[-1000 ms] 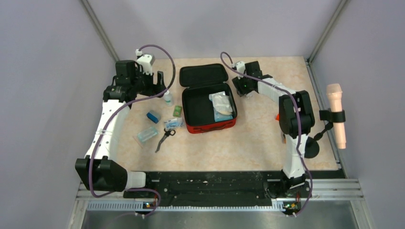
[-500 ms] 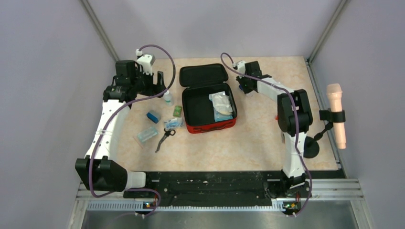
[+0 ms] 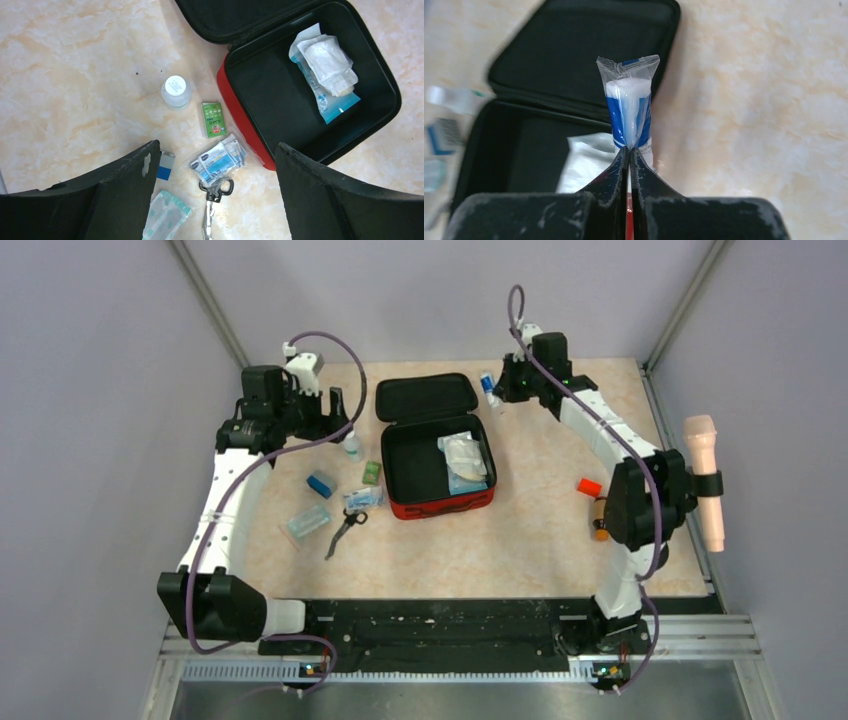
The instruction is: Organize the medicine kit
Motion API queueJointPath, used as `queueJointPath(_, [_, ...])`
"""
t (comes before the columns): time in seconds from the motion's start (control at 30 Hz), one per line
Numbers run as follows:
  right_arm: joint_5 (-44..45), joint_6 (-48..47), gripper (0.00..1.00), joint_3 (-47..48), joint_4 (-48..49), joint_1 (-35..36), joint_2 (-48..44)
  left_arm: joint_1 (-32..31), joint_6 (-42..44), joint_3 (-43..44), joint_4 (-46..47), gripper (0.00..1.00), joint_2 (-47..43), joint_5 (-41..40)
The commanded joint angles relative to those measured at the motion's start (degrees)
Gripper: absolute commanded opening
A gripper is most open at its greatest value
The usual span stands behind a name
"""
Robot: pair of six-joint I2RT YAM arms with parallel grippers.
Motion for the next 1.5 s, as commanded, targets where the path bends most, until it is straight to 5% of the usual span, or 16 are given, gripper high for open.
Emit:
queueJointPath(0.0, [-5.67,17.68,0.00,1.39,5.81,1.57,-4.15,0.29,-4.66,2.13,3.03,0.88,0.49,3.55])
queueJointPath(0.33, [-7.25,33.56,0.00,2.06,10.89,8.46,2.16,0.24,-11.73,-1.05,5.00,0.86,-0.76,5.73])
queueJointPath(0.5, [-12.83,28.93,0.00,0.35,12.23,11.52,4.39,0.24,-11.00,-1.83,5.16,0.86,-1.54,4.36])
queueJointPath(1.47, [-6.00,30.28,0.01,-0.37,5.39,13.91,13.36,0.39,-9.45,-5.78,3.16,0.86,-5.01,1.40])
